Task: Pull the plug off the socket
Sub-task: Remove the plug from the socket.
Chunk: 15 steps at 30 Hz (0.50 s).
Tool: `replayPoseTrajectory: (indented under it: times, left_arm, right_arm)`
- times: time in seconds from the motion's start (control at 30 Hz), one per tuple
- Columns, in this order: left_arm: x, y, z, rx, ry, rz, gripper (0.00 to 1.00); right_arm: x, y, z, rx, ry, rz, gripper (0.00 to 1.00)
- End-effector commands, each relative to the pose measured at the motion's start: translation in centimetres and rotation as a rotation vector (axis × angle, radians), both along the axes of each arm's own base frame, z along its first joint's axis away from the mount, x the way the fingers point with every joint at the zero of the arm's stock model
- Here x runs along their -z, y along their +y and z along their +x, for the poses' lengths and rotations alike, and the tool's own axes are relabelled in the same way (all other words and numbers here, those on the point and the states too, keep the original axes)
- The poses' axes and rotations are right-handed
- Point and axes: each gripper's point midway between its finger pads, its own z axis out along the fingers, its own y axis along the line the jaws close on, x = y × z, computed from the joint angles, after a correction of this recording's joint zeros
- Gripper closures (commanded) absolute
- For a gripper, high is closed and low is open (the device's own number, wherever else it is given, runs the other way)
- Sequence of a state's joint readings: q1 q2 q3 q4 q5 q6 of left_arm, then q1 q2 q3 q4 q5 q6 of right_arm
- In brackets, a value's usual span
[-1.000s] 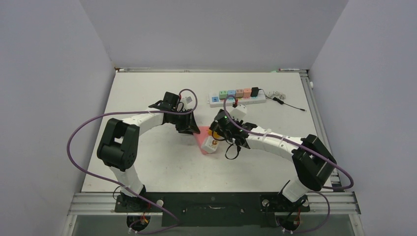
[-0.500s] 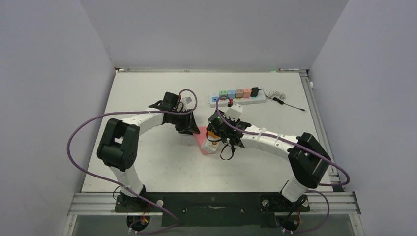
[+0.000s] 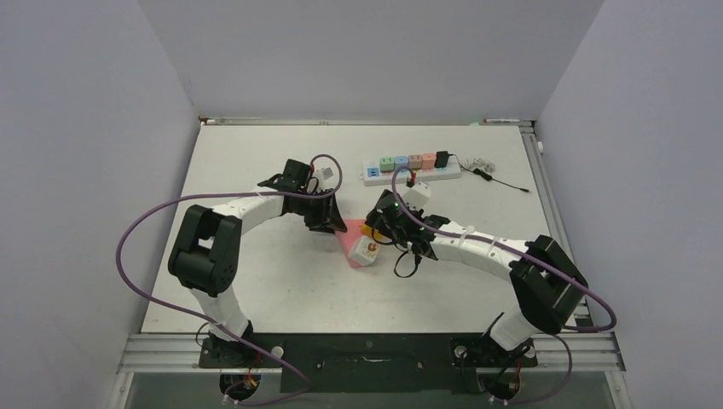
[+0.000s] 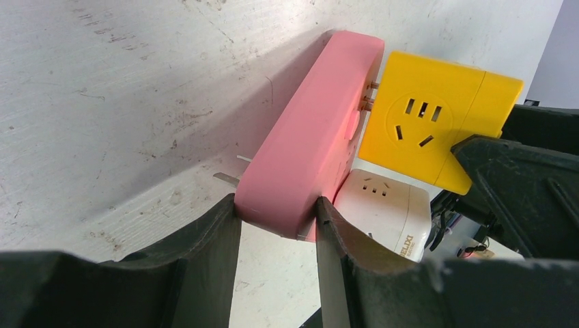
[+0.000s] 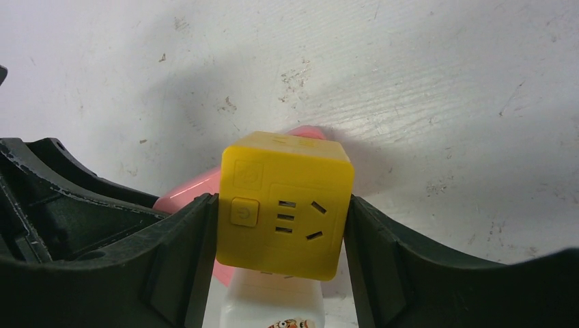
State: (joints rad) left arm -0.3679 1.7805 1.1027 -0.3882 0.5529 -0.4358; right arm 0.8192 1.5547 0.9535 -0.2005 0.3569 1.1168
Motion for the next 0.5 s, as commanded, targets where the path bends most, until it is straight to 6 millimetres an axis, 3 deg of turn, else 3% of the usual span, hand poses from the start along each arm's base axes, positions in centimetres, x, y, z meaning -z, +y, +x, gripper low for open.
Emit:
replayPoseTrajectory:
  times: [0.0,0.17,0.47]
  left_arm:
    - [1.4,2.7,1.5,-0.030,-0.063,0.151,1.00]
    - [1.4,3.0,1.7,-0.041,-0.063,0.149,1.00]
    - [1.2,3.1,1.8,-0.046,-0.061,0.140,1.00]
  right_arm:
    - [0.1,-1.9,0.0,0.018,0.008,0.039,0.95]
    - [1.7,-3.1,-0.6,0.036,0.050,0.058,0.95]
    - [2.4,-4.0,-0.8,0.056,0.071,0.082,0.95]
